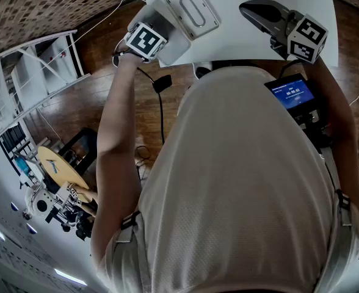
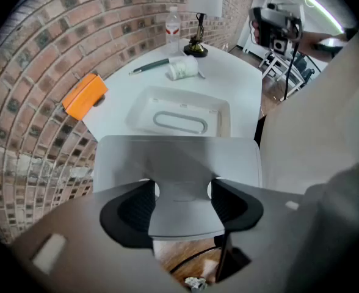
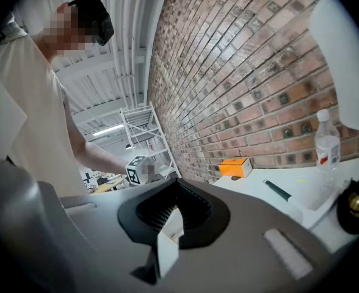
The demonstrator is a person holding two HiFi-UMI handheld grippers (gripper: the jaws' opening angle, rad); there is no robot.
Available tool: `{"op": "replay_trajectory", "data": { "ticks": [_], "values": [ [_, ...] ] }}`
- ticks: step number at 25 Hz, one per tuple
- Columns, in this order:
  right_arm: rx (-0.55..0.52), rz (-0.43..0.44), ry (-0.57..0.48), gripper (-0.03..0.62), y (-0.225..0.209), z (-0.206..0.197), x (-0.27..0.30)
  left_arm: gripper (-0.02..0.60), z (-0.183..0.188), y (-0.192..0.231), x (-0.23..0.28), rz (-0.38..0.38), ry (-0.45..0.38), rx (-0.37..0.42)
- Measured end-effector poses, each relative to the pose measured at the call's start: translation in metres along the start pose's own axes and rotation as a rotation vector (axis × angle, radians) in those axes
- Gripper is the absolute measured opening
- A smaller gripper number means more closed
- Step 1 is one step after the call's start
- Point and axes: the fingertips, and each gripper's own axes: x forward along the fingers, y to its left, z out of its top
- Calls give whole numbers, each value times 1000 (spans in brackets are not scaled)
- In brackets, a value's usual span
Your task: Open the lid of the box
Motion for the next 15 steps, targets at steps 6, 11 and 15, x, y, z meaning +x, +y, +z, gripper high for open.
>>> {"op": "replay_trajectory", "data": {
  "ticks": [6, 11, 15],
  "values": [
    [1, 19, 7, 2, 12, 4, 9, 290, -12, -4, 57, -41, 55, 8],
    [10, -22, 15, 2, 10, 3, 5, 291, -3, -4, 88, -42, 80, 51],
    [22, -43, 15, 2, 5, -1, 0, 295, -6, 2, 104, -19, 112, 62]
  ]
}}
